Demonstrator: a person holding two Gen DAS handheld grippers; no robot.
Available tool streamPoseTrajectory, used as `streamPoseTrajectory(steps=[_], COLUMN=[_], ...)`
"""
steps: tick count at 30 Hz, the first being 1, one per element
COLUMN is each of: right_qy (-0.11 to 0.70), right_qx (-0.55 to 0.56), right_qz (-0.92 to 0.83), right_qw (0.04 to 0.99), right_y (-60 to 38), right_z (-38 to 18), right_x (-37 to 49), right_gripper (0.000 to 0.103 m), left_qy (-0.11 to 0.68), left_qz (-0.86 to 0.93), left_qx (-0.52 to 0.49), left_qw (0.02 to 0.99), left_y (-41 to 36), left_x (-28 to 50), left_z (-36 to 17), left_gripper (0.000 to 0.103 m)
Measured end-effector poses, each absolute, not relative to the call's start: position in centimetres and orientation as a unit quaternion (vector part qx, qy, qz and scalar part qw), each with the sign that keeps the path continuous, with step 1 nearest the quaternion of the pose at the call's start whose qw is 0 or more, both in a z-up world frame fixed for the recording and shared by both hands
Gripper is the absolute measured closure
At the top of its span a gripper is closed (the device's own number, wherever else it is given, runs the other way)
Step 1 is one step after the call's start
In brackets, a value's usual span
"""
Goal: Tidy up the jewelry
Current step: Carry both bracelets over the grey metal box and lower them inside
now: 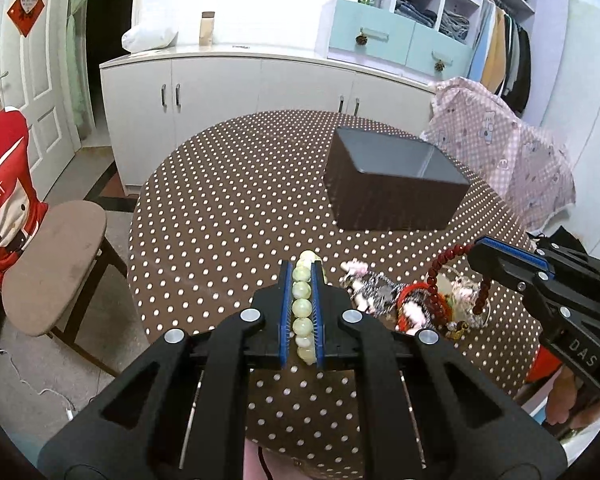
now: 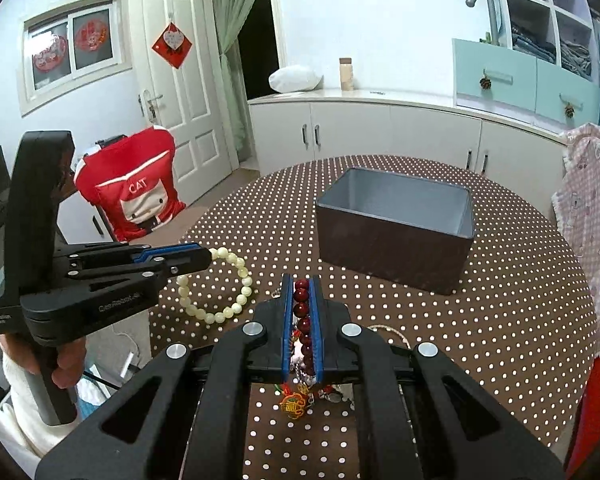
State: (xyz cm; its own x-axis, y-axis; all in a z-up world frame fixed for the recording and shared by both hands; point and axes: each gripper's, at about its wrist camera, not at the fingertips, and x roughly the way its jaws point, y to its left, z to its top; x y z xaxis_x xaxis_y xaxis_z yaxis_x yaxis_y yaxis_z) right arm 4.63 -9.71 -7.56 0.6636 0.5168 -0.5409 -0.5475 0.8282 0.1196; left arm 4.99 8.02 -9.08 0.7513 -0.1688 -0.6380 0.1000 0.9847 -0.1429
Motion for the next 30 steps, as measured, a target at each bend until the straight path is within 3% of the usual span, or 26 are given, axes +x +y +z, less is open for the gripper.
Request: streamPoseTrajectory(steps=[30], right_qy=[0.252], right_qx=[0.007], right_qz=[0.227], right_qw=[0.941], right_y=[-13.8], right_z=[-4.9], right_x=[10.1], right_gripper=[0.097], left_qy=[0.292], left_qz=[-0.133], left_qx=[-0.037], left_qw=[0.946], left_y=[2.5], left_x=[9.2], left_z=[-4.6], left_gripper=[0.093])
